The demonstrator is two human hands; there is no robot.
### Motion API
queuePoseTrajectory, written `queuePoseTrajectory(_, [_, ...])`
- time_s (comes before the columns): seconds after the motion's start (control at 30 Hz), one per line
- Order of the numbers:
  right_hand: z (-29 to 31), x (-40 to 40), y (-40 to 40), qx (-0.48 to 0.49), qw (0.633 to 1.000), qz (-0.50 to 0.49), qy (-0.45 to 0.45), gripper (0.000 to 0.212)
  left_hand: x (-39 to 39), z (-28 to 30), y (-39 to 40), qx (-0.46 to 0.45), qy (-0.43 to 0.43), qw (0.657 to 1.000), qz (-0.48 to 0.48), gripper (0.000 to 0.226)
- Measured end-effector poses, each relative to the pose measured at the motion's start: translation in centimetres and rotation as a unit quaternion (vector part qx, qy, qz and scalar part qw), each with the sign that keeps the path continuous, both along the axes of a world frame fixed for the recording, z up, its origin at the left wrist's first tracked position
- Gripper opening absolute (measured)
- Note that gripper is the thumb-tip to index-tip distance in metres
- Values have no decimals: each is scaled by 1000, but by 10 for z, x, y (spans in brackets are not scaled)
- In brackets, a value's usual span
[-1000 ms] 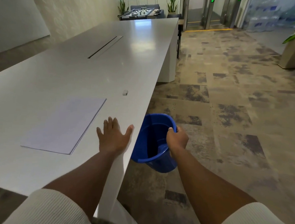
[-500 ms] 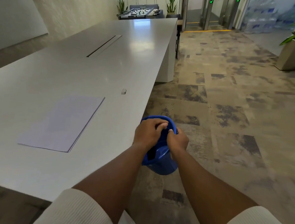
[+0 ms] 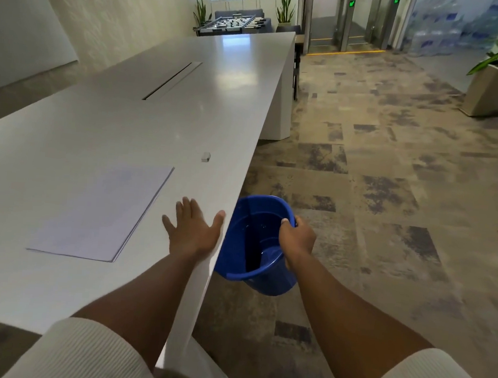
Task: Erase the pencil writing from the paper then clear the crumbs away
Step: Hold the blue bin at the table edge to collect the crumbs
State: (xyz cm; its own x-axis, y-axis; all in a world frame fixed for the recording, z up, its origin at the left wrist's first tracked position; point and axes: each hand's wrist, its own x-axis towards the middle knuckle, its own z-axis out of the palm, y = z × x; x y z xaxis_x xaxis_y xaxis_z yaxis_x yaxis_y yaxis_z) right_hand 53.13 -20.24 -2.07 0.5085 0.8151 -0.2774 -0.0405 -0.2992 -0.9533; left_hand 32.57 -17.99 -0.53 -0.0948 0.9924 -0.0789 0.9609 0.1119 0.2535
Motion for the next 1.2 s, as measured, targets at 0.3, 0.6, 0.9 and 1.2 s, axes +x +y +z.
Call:
queuePoseTrajectory(0.3, [-4,4,0,-13,1000,-12,-18,15,64,4,-2,0,-4,962,-271,57])
queuePoseTrajectory(0.6, [-3,1,6,-21,1000,-11,-16,17,41,23,7,163,-181,962,-123,22])
queuePoseTrajectory(0.9, [-3,0,6,-16,1000,1,-4,16,-2,3,4,-16,30,998,-48,112])
queuePoseTrajectory(1.2, [-3,0,2,-16,1000,-4,-8,17,44,5,-3,-9,-12,975,-221,77])
